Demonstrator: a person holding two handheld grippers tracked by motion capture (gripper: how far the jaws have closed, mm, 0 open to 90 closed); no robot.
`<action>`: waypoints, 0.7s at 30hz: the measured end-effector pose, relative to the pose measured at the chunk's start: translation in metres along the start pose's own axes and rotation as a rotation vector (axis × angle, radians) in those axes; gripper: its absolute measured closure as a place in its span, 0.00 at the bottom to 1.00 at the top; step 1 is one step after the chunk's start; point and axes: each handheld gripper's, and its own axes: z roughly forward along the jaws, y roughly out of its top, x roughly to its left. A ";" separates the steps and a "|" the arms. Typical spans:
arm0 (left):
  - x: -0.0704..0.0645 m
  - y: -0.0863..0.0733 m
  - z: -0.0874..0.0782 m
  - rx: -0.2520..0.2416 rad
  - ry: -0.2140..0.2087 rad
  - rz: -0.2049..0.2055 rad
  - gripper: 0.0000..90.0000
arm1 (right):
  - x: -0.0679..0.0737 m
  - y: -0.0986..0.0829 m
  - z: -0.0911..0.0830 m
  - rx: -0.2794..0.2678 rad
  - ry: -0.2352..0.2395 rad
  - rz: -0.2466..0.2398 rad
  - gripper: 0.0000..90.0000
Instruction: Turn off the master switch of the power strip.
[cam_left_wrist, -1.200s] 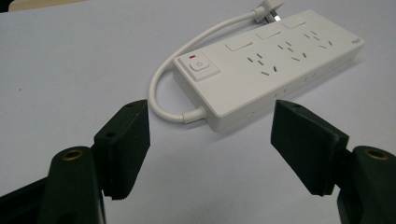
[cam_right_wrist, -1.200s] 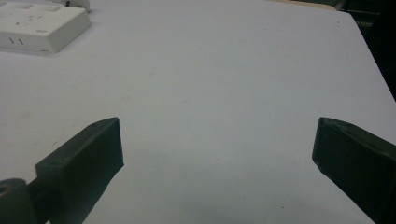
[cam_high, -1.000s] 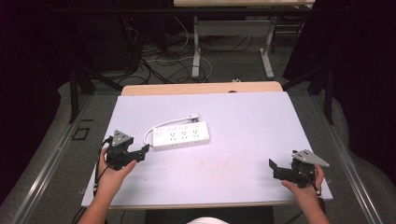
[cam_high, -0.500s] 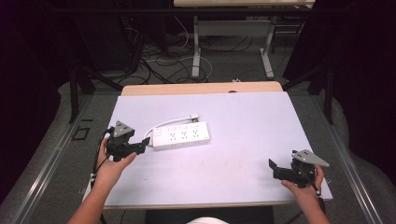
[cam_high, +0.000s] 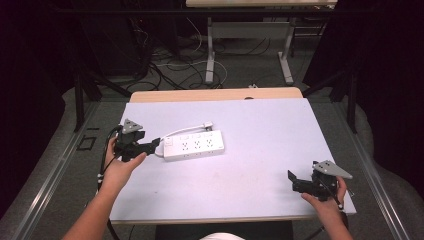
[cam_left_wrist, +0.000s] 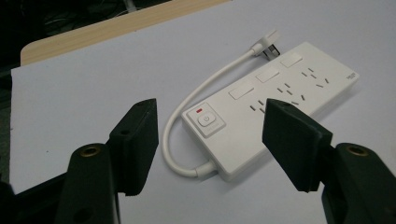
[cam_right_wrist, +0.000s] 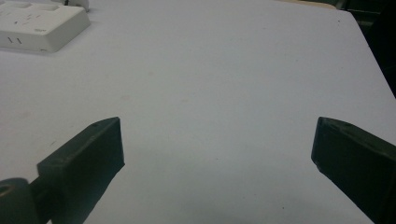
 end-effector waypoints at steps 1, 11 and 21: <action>0.000 0.001 0.002 -0.010 0.000 -0.005 0.43 | 0.000 0.000 0.000 0.000 -0.001 0.003 0.02; 0.002 0.015 0.012 0.019 -0.005 -0.011 0.53 | 0.000 0.000 0.000 0.014 0.001 0.001 0.02; 0.001 0.027 0.028 0.073 -0.032 -0.033 0.65 | -0.001 -0.001 0.001 0.005 0.001 0.007 0.02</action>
